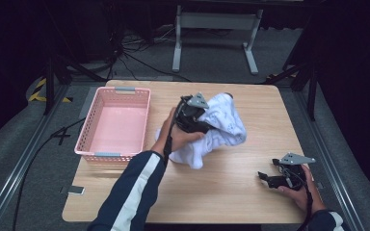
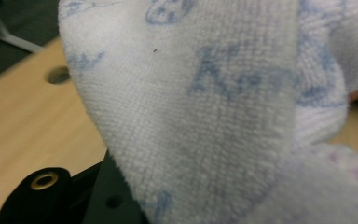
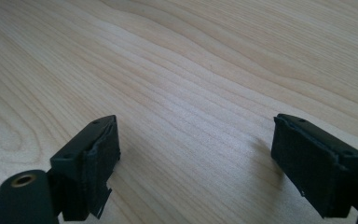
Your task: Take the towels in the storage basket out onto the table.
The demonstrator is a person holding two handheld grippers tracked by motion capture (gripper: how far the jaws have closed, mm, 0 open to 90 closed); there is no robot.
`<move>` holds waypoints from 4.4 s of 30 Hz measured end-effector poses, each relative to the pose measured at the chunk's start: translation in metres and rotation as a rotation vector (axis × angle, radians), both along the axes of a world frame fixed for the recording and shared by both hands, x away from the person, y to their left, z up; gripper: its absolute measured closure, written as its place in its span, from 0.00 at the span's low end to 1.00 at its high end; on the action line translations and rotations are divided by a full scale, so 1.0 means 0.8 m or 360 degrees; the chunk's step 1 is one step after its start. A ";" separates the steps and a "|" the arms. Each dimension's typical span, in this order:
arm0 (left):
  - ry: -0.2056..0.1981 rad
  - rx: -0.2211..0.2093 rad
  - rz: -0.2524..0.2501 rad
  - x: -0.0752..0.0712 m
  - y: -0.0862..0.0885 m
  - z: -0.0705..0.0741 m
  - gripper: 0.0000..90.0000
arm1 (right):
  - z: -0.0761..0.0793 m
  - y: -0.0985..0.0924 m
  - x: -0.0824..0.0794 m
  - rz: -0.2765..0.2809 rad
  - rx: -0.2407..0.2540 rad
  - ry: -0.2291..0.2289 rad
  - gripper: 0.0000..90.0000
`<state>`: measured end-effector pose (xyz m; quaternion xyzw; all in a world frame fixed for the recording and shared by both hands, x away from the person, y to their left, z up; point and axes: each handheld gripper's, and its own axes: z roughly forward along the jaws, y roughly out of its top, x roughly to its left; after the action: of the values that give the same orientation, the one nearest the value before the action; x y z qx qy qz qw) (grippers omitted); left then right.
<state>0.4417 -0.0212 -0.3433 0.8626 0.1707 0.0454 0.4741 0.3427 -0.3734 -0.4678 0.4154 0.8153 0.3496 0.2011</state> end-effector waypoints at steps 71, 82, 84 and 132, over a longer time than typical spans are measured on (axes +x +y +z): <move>0.0082 0.0285 0.0307 -0.174 0.182 -0.145 0.38 | 0.037 0.276 0.091 0.0647 -0.0184 0.0197 0.92; 0.0084 0.0404 0.0387 -0.163 0.187 -0.151 0.36 | 0.084 0.153 0.088 0.0317 -0.0045 0.0060 0.94; 0.0078 0.0458 0.0381 -0.161 0.184 -0.156 0.37 | 0.085 0.124 0.086 0.0236 -0.0032 0.0069 0.94; -0.0023 0.0220 0.0232 -0.145 0.185 -0.088 0.92 | 0.056 0.027 0.126 -0.0337 -0.0096 0.0047 0.81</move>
<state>0.3255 0.1269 -0.4139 0.8782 0.2260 0.0975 0.4102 0.4432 -0.3520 -0.4226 0.4982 0.7798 0.2956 0.2372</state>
